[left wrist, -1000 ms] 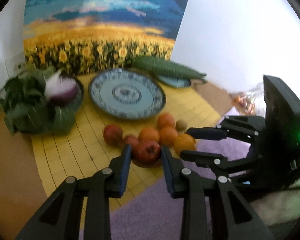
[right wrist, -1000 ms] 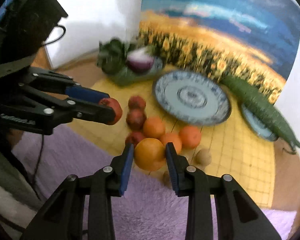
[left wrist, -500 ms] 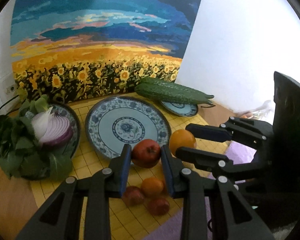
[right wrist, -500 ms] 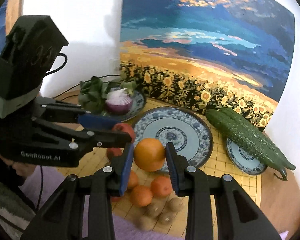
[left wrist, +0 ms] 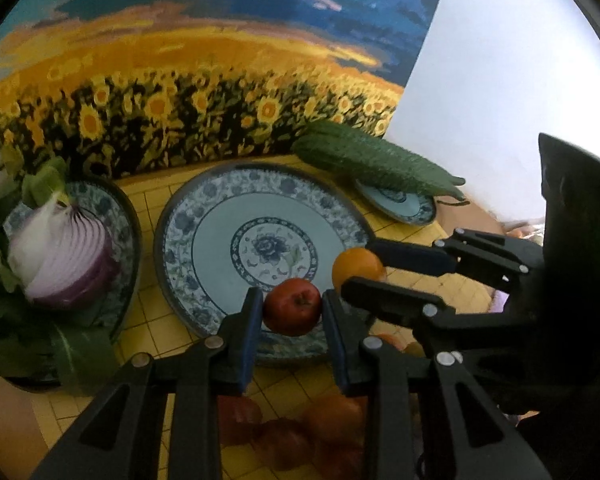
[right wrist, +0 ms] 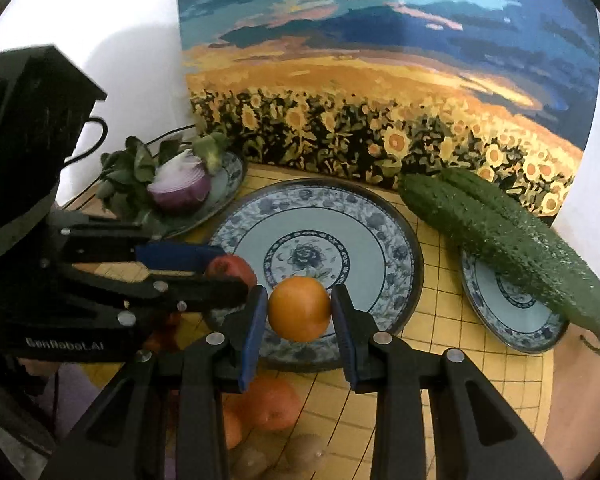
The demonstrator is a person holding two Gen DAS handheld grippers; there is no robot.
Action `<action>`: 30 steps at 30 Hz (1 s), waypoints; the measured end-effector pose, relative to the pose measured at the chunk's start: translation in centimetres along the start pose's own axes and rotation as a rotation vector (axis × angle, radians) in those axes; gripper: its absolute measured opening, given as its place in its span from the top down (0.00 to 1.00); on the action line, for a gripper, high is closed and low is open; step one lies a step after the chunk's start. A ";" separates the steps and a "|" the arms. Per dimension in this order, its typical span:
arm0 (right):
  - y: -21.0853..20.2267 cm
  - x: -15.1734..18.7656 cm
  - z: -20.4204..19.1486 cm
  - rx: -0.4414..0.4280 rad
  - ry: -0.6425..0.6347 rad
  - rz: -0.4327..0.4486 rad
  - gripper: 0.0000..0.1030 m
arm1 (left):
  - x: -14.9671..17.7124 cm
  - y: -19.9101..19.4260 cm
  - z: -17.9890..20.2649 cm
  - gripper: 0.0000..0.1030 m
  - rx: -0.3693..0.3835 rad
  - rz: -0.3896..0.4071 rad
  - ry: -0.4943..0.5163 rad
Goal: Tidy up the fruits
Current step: 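Carry both fruits onto the blue-and-white plate and open both tools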
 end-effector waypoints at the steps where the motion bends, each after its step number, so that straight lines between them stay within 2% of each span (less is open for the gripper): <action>1: 0.2 -0.1 0.2 -0.009 0.004 -0.001 0.67 | -0.1 0.2 -0.2 0.69 0.004 -0.005 -0.008; 13: 2.2 0.2 0.8 -0.076 0.062 -0.049 0.67 | -0.6 1.6 -1.1 0.68 0.025 -0.040 -0.050; 15: 2.2 0.1 1.0 -0.086 0.081 -0.055 0.67 | -0.6 1.8 -1.3 0.64 0.017 -0.055 -0.070; 19: 1.6 0.2 1.0 -0.056 0.076 -0.054 0.66 | -0.6 1.4 -0.8 0.62 -0.018 -0.065 -0.060; 22: 0.7 0.1 0.7 -0.040 0.065 -0.049 0.63 | -0.5 0.5 -0.5 0.61 -0.038 -0.049 -0.049; 25: -0.4 0.0 0.6 -0.045 0.076 -0.032 0.62 | -0.3 -0.9 -0.1 0.61 -0.041 -0.019 -0.043; 30: -3.0 0.3 -0.5 -0.006 0.055 0.010 0.62 | 0.6 -3.1 1.0 0.57 -0.060 0.017 -0.016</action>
Point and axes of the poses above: each gripper's, at about its wrist camera, not at the fingertips, and y roughly the way its jaws point, z to its right, x to its underside, the point moved 5 cm from there along y, roughly the way its jaws point, and after that the axes turned 15 degrees about -z, right-handed, at the moved point
